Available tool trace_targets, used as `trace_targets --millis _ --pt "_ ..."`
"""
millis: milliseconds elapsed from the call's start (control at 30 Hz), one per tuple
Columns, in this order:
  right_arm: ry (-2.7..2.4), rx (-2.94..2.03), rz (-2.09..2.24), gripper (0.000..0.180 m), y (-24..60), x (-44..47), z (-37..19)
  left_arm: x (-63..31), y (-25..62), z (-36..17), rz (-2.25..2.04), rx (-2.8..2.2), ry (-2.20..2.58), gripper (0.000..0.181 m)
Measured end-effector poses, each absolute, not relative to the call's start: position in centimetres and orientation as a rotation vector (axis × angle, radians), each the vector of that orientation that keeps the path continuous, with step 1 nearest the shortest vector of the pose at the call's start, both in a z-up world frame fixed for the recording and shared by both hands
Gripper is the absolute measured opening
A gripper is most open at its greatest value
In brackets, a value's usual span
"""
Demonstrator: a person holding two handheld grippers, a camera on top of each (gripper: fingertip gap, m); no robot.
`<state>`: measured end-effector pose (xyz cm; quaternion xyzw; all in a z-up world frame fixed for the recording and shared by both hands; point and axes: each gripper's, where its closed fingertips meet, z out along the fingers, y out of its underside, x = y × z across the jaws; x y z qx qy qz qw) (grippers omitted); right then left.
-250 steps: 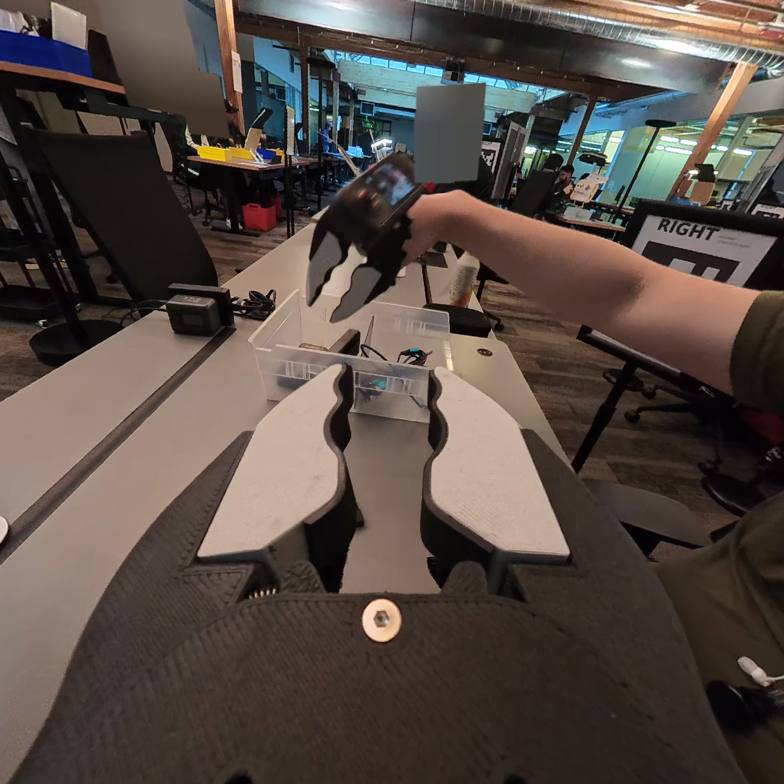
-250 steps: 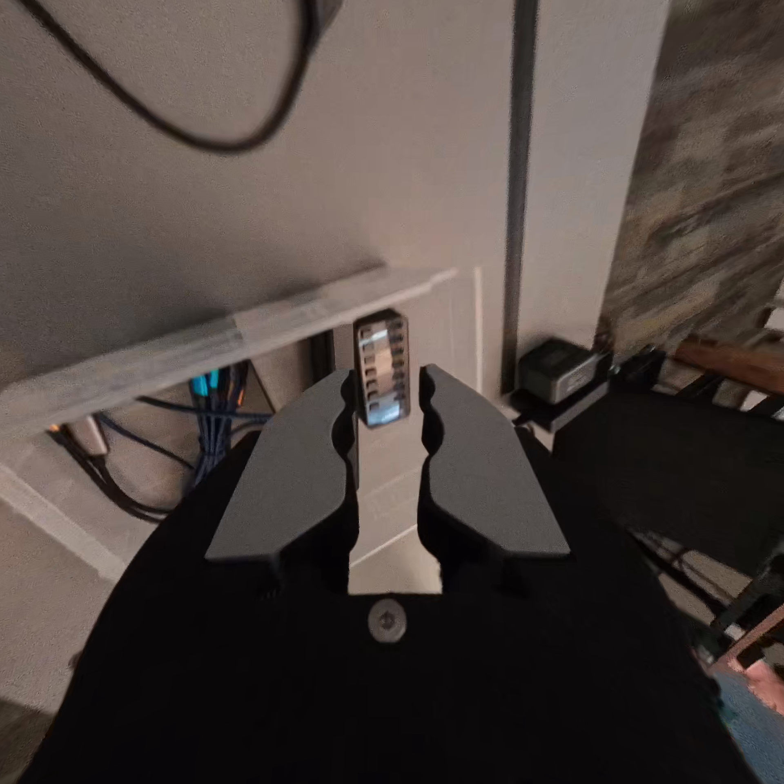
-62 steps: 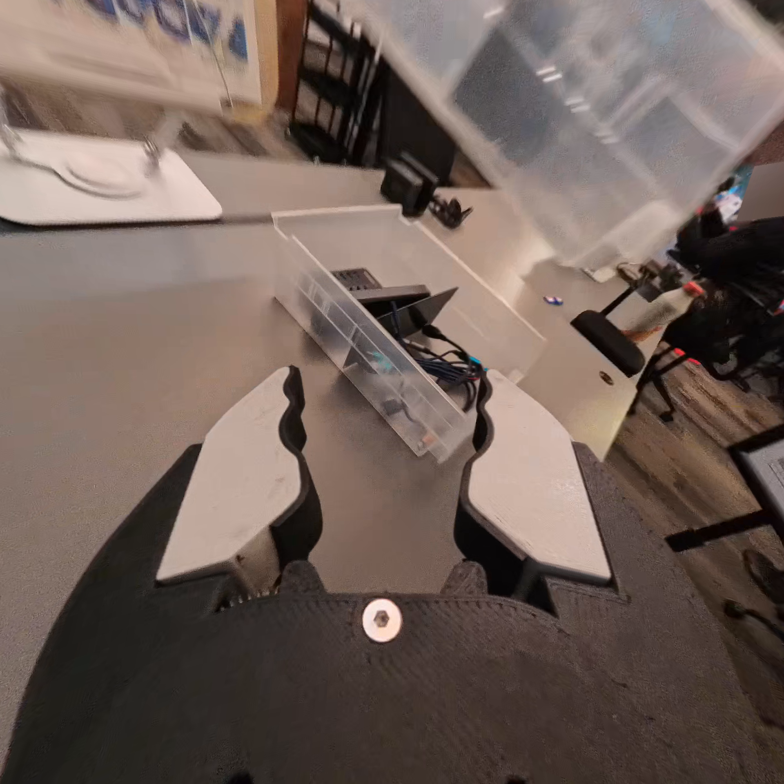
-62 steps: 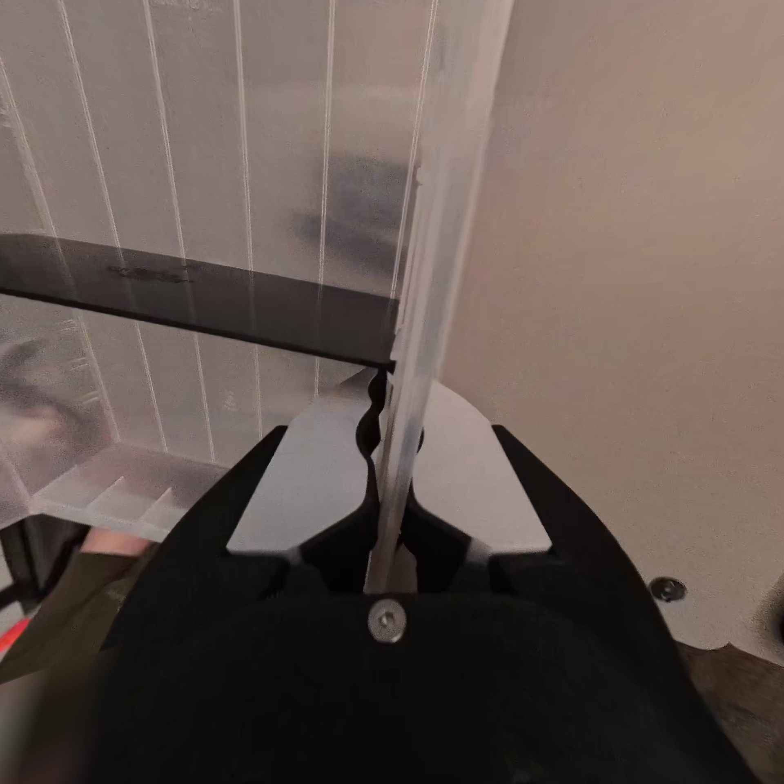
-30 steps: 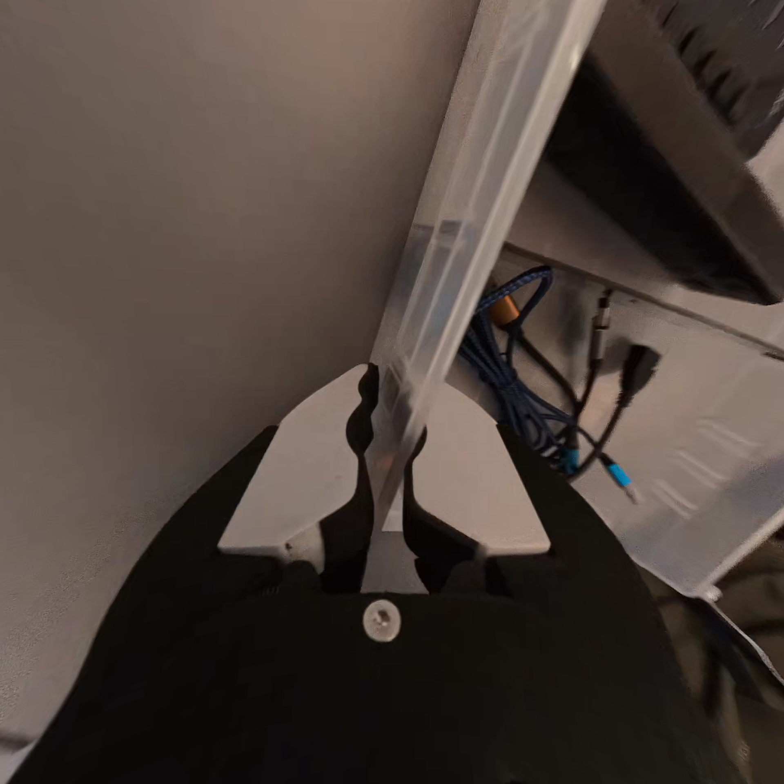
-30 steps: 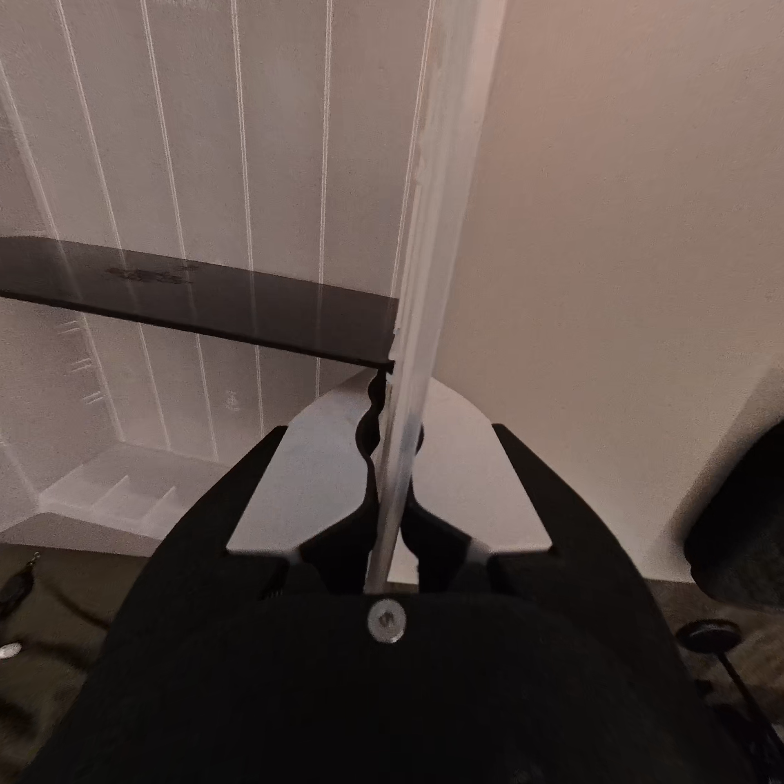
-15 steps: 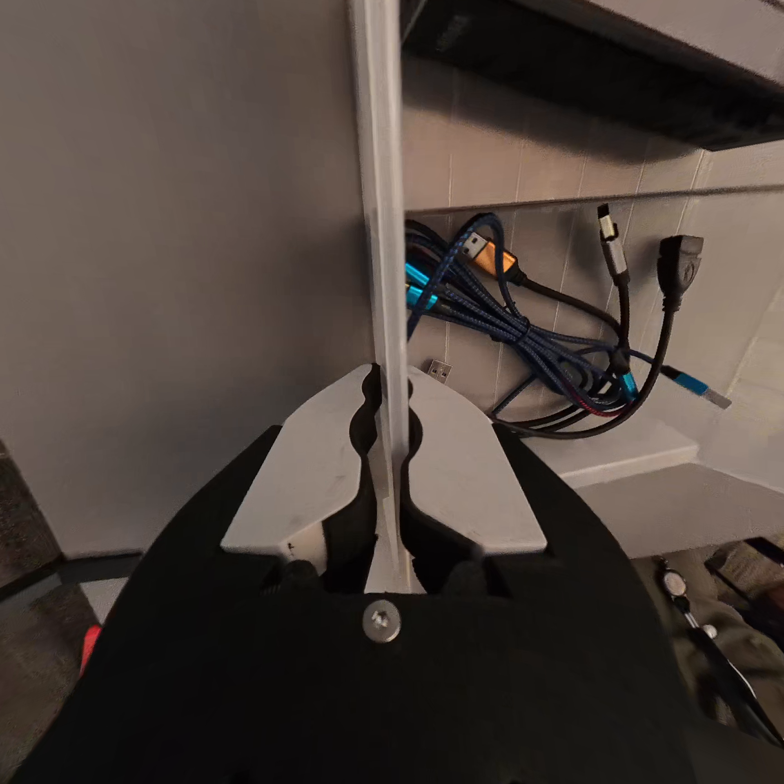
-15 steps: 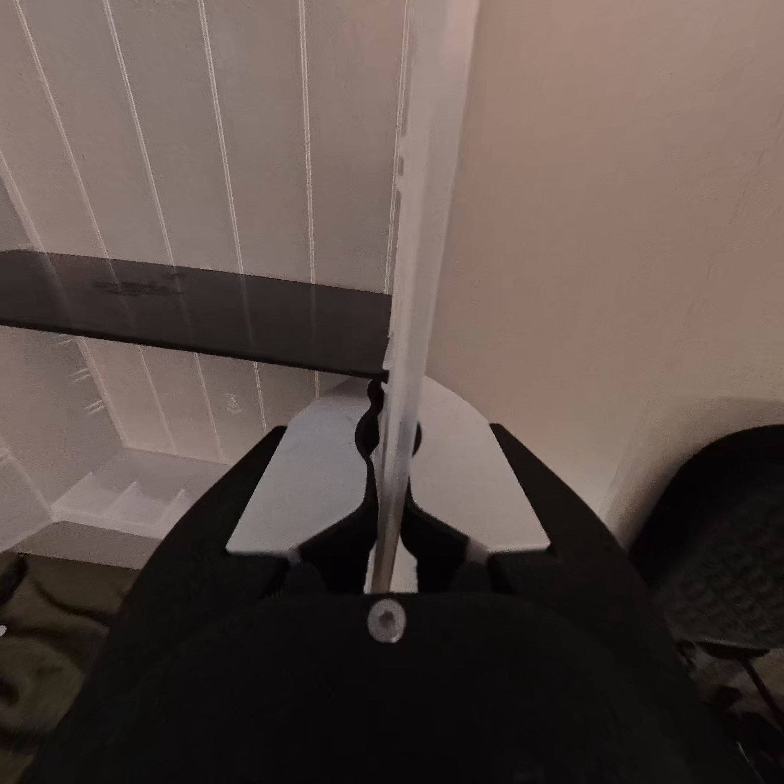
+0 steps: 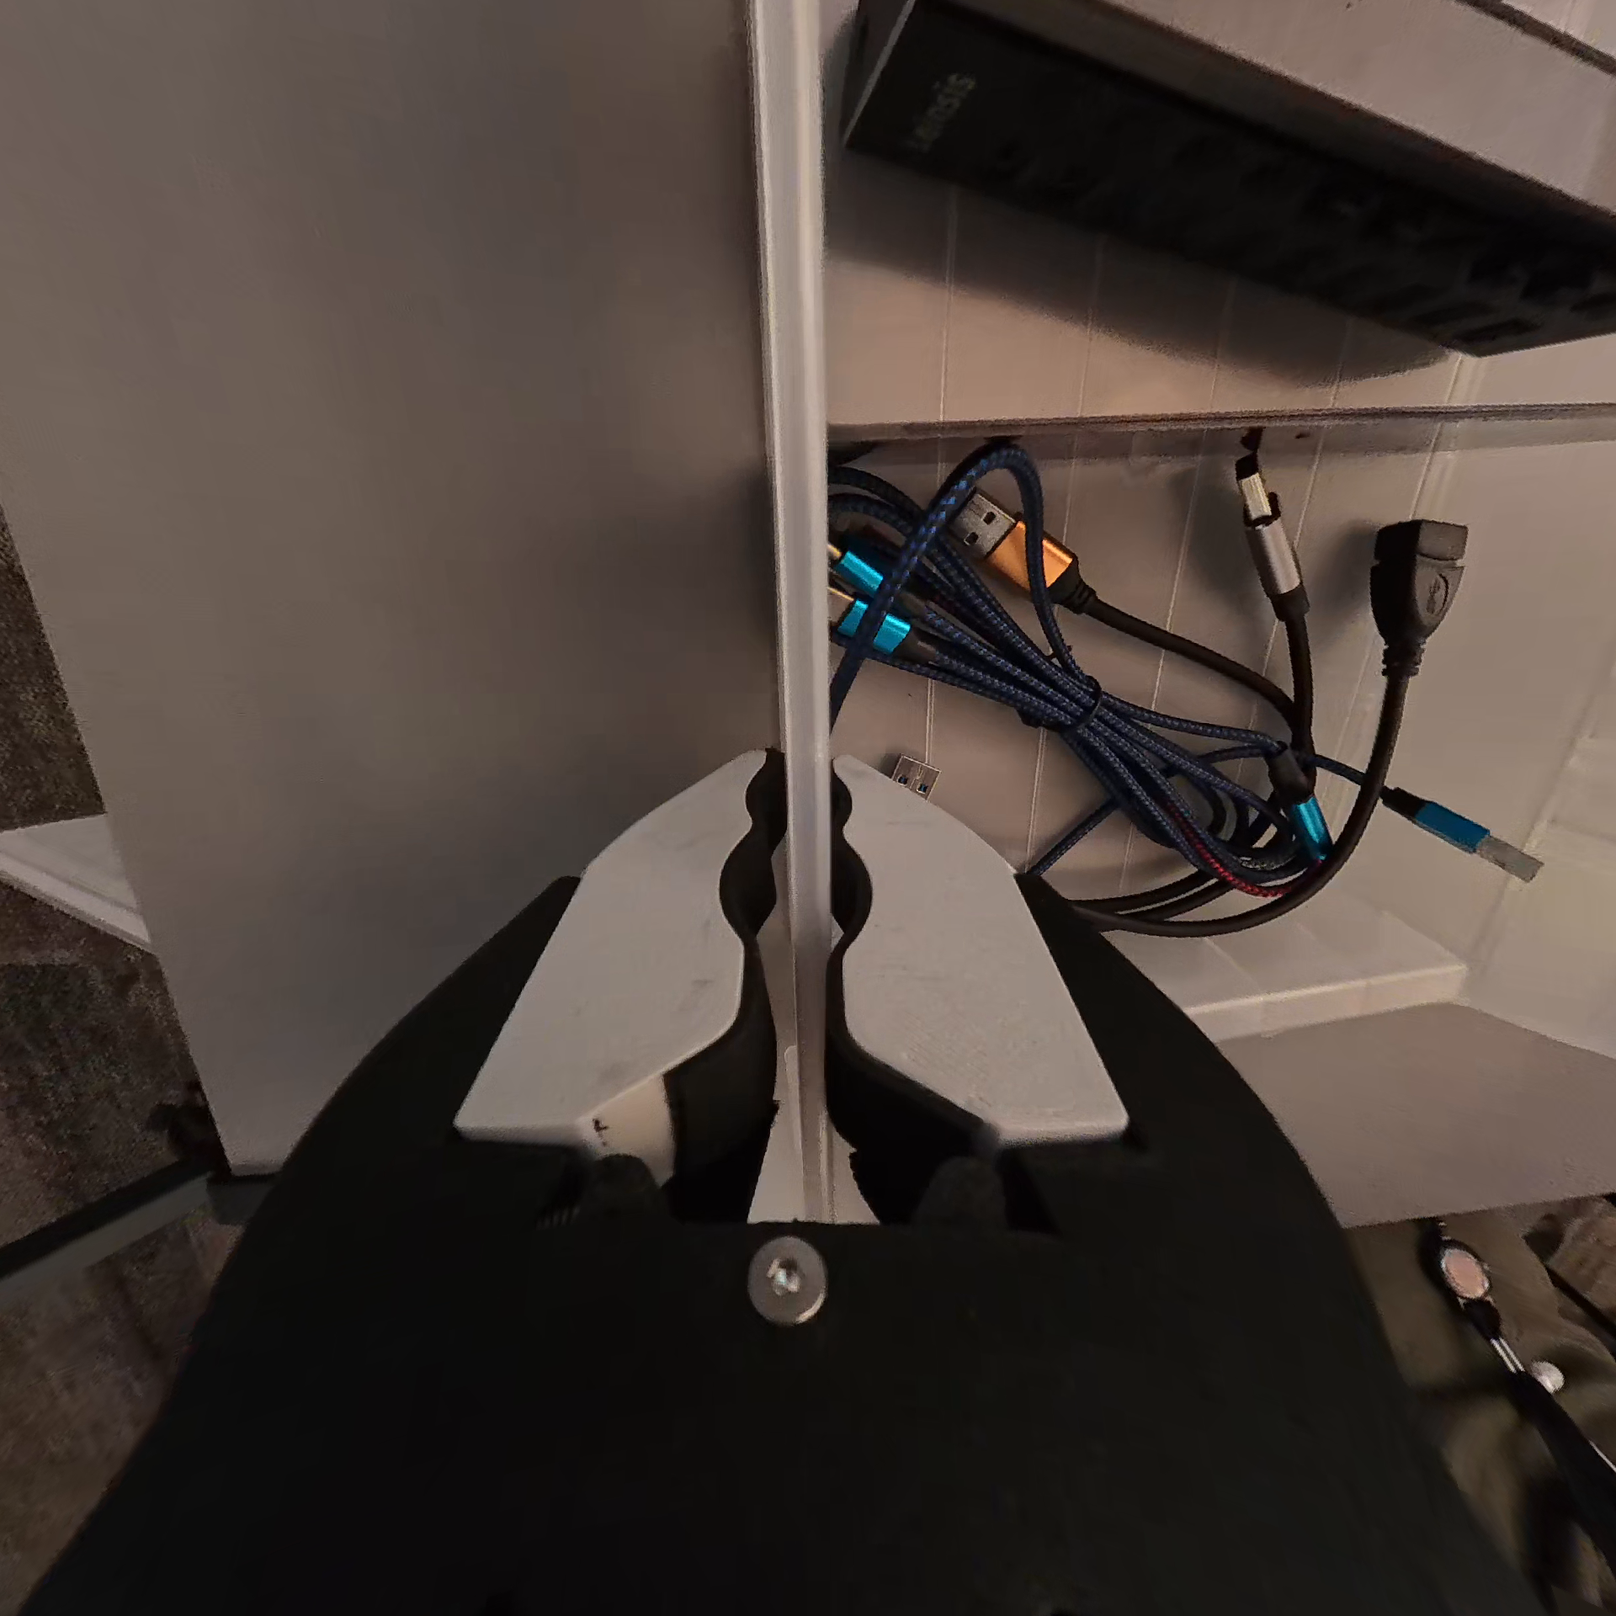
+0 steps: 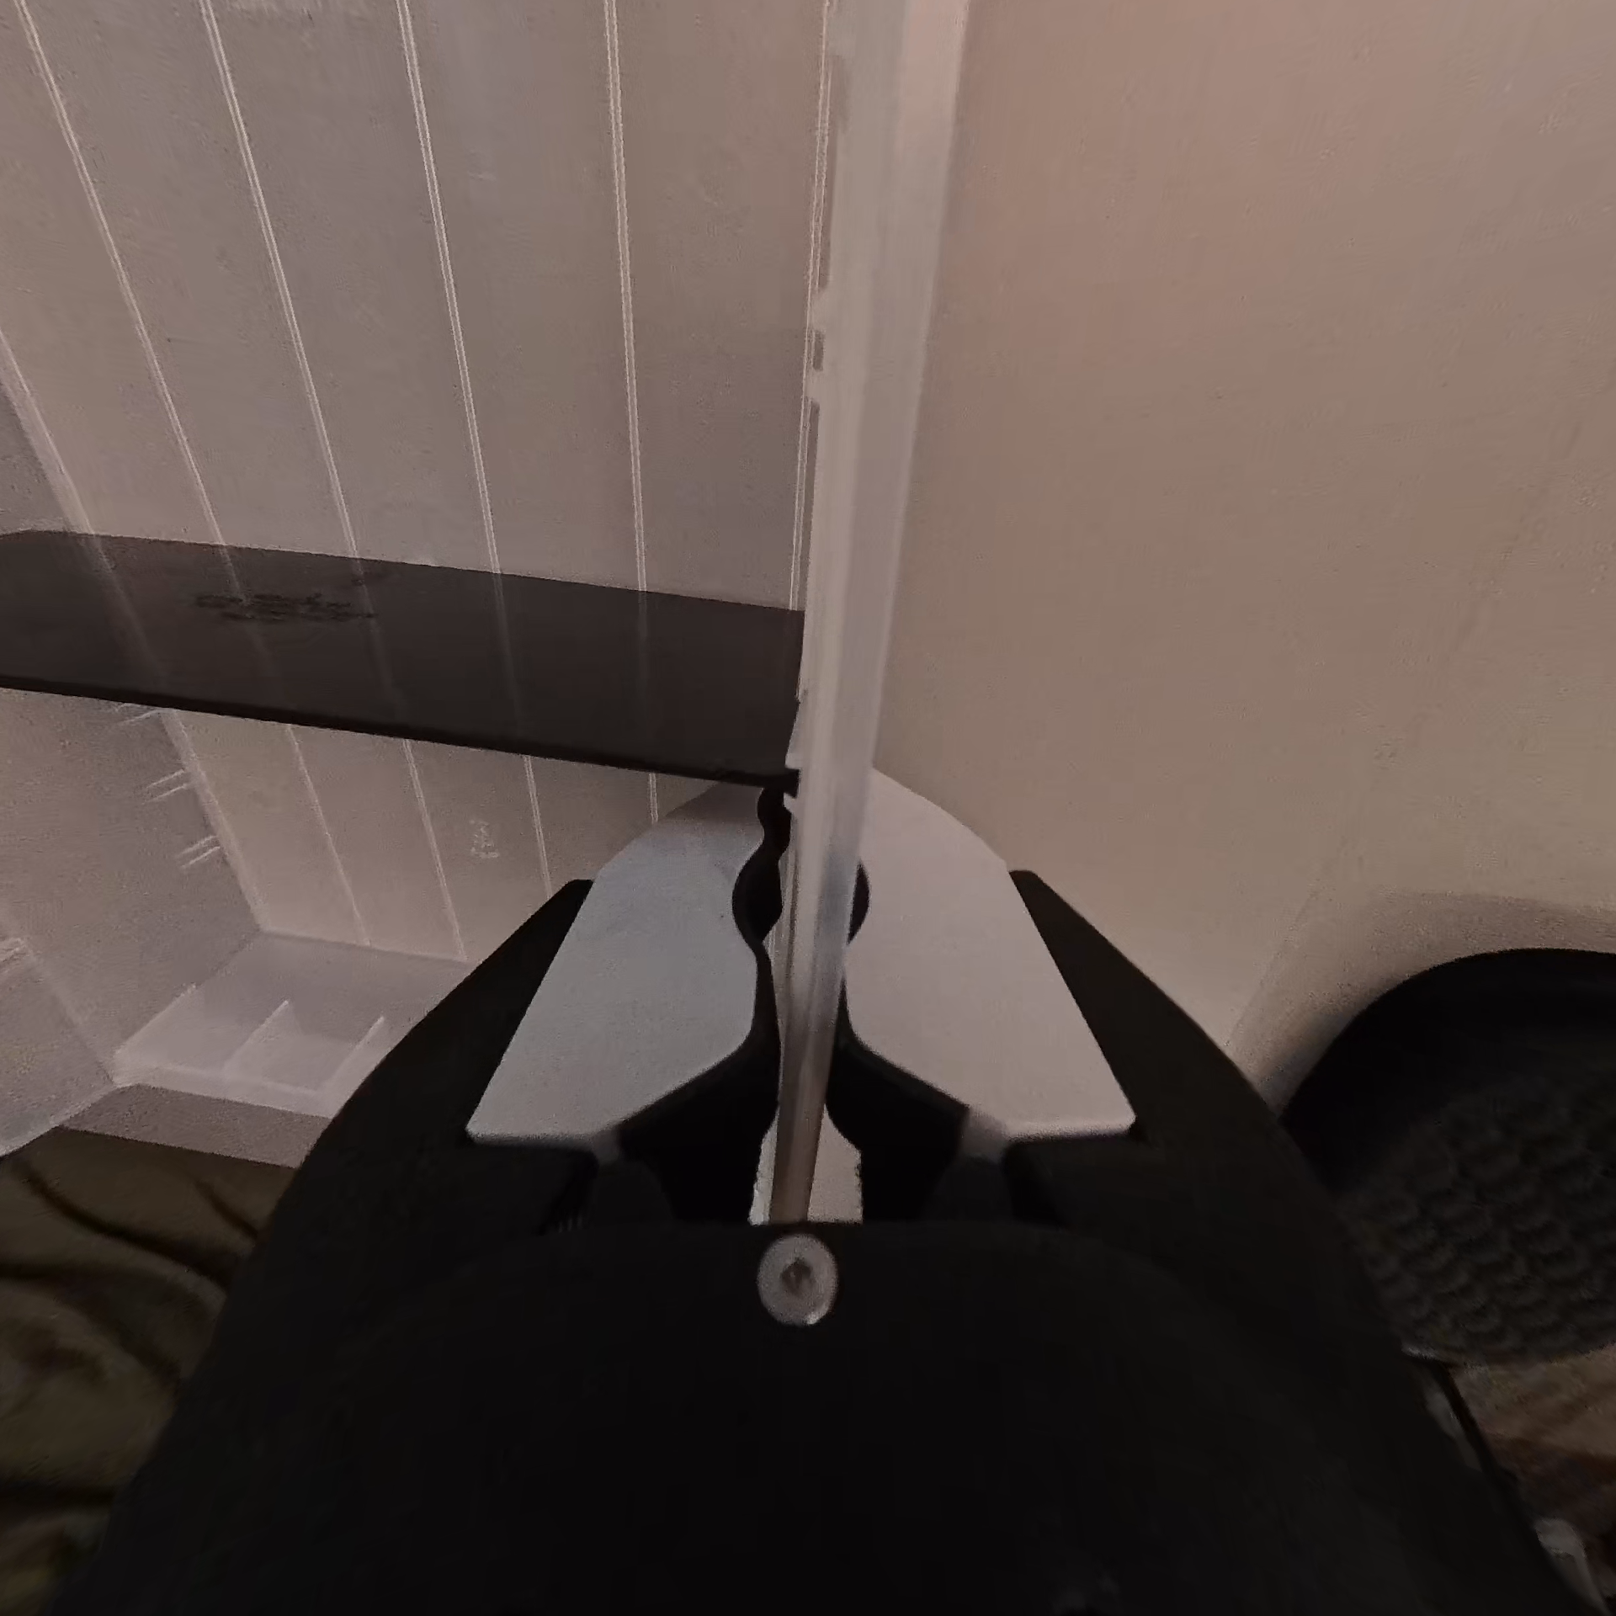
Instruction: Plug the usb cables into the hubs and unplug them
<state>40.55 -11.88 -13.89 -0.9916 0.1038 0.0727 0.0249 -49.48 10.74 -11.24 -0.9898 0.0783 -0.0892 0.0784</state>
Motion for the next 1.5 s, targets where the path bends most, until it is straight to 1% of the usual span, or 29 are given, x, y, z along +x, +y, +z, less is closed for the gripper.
trace_targets --millis 400,733,1200,1367,1433,1500 --pt "0.323 -3.064 0.203 0.006 -12.2 40.7 -13.9 -49.7 11.5 -11.3 -0.291 -2.911 0.281 0.006" --pt "0.338 -3.058 0.212 0.005 -12.6 40.3 -13.9 -50.0 11.7 -11.3 -0.204 -2.899 0.305 0.006" --pt "0.251 -3.051 0.198 0.007 -13.0 40.3 -14.0 -49.8 12.8 -11.3 -0.229 -2.872 0.282 0.007" --pt "0.226 -3.053 0.146 0.011 -13.1 40.5 -14.0 -49.7 12.8 -11.2 -0.239 -2.837 0.277 0.007" --pt "0.178 -3.046 0.049 0.021 -13.1 41.1 -13.9 -49.8 12.9 -10.8 -0.205 -2.791 0.304 0.007" --pt "0.103 -2.989 -0.039 0.025 -12.6 41.6 -12.9 -50.5 13.1 -9.5 -0.092 -2.718 0.355 0.018"
